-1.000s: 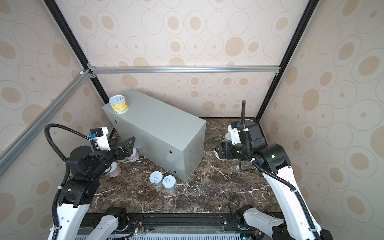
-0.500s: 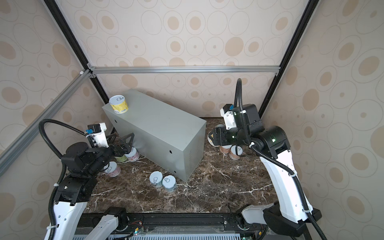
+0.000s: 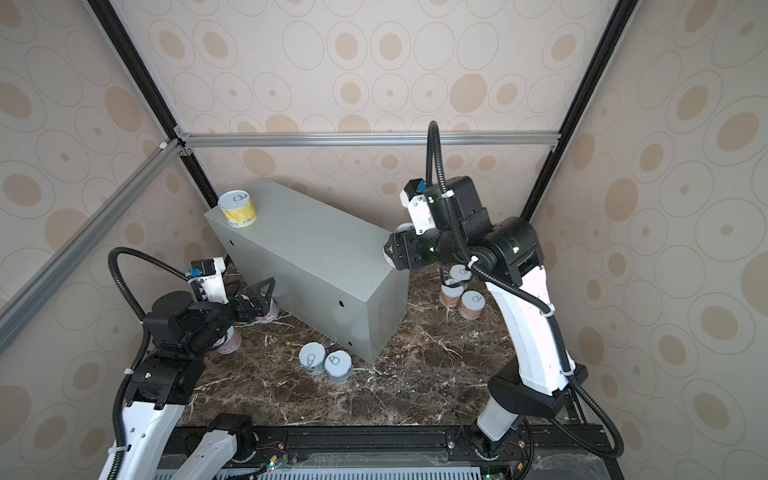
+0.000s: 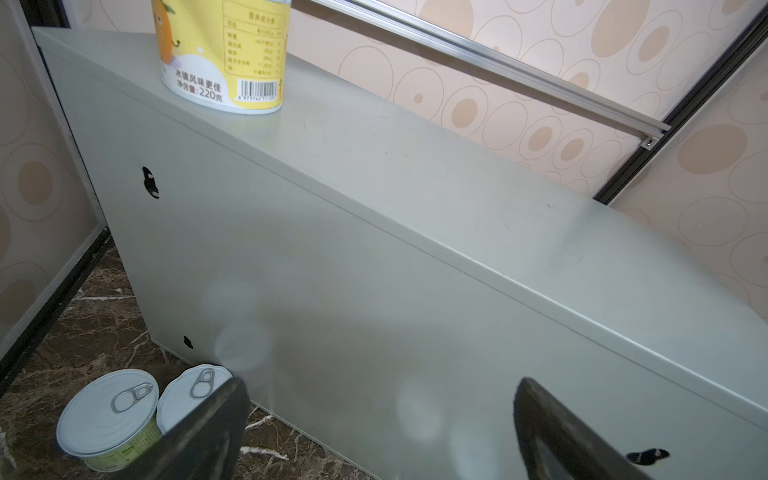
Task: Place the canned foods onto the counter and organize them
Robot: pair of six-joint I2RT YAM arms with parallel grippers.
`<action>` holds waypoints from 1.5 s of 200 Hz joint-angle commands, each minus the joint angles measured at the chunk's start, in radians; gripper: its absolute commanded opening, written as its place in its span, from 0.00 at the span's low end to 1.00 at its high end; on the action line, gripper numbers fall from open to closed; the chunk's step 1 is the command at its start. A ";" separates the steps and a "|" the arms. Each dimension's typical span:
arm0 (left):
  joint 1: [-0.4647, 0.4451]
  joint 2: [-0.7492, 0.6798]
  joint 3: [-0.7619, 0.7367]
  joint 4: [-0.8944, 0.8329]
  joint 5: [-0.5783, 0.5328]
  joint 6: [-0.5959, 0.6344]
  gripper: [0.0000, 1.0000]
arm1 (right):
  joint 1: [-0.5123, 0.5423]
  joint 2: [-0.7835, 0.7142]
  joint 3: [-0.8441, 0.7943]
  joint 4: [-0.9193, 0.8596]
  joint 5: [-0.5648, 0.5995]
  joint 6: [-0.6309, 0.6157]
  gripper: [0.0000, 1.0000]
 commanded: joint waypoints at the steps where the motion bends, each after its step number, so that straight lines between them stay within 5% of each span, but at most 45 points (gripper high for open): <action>1: -0.005 -0.033 -0.042 0.041 -0.003 -0.016 0.99 | 0.038 0.017 0.017 0.017 0.025 -0.027 0.51; 136: -0.004 -0.137 -0.215 0.116 -0.070 -0.016 0.99 | 0.128 0.165 0.011 0.071 -0.017 -0.014 0.52; 226: -0.004 -0.134 -0.222 0.107 -0.021 0.015 0.99 | 0.142 0.249 0.044 0.113 -0.059 0.001 0.84; 300: -0.004 -0.109 -0.112 0.108 0.115 0.059 0.99 | 0.141 0.252 0.045 0.160 -0.066 0.002 0.96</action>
